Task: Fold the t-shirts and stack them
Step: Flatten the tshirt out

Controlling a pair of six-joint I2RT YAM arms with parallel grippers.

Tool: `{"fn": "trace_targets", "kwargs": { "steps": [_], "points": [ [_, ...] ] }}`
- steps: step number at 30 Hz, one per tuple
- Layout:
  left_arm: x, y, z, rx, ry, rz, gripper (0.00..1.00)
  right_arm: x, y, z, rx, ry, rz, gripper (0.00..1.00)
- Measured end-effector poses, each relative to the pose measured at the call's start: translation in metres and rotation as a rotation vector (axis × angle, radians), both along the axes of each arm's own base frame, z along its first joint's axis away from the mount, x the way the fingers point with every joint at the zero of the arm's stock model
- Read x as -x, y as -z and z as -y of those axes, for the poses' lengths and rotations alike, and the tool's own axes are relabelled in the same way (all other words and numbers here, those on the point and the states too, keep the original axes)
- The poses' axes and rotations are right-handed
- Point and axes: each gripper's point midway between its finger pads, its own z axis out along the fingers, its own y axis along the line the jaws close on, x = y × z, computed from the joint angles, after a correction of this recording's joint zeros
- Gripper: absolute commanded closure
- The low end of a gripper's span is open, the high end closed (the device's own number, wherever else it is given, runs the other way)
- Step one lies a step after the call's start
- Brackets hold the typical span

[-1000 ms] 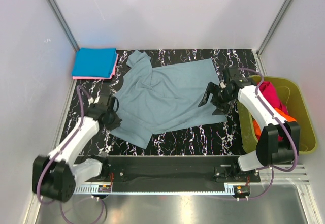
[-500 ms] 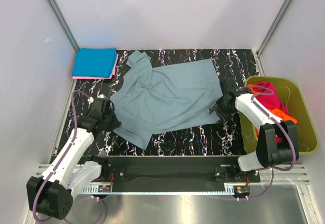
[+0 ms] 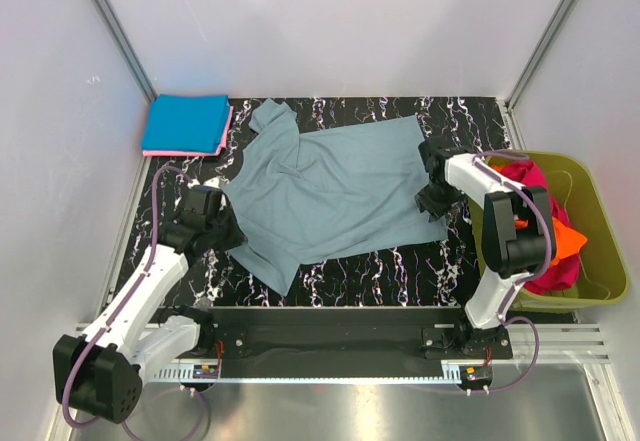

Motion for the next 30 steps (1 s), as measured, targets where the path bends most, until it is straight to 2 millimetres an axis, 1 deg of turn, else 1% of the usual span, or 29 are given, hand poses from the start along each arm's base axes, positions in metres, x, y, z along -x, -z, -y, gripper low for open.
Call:
{"fn": "trace_targets", "kwargs": {
  "steps": [1,2,6,15,18,22,23,24,25,30],
  "points": [
    [0.0,0.0,0.0,0.0,0.008,0.003,1.0,-0.001,0.001,0.002,0.012,0.001,-0.005,0.58],
    [-0.001,-0.001,0.001,-0.002,0.016,0.007,1.0,-0.003,0.002,0.004,0.025,0.001,-0.005,0.59],
    [0.0,-0.001,0.001,-0.012,0.043,0.014,1.0,-0.008,0.005,0.008,0.056,0.004,-0.01,0.59],
    [-0.001,-0.005,0.005,-0.026,0.091,0.032,1.0,-0.006,0.016,0.015,0.105,0.002,-0.037,0.59],
    [0.0,-0.003,0.006,-0.028,0.098,0.027,1.0,-0.006,0.024,0.016,0.114,-0.002,-0.056,0.65],
    [0.0,-0.002,0.007,-0.029,0.101,0.022,1.0,-0.007,0.024,0.015,0.113,-0.002,-0.051,0.66],
    [0.0,-0.002,0.007,-0.029,0.101,0.022,1.0,-0.007,0.024,0.015,0.113,-0.002,-0.051,0.71],
    [0.0,-0.002,0.007,-0.029,0.102,0.022,1.0,-0.007,0.024,0.015,0.113,-0.002,-0.051,0.79],
    [0.0,-0.002,0.007,-0.028,0.102,0.022,1.0,-0.007,0.024,0.015,0.114,-0.004,-0.052,0.82],
    [0.0,-0.002,0.007,-0.027,0.101,0.022,1.0,-0.005,0.024,0.016,0.117,-0.015,-0.058,0.89]
  ]
}}
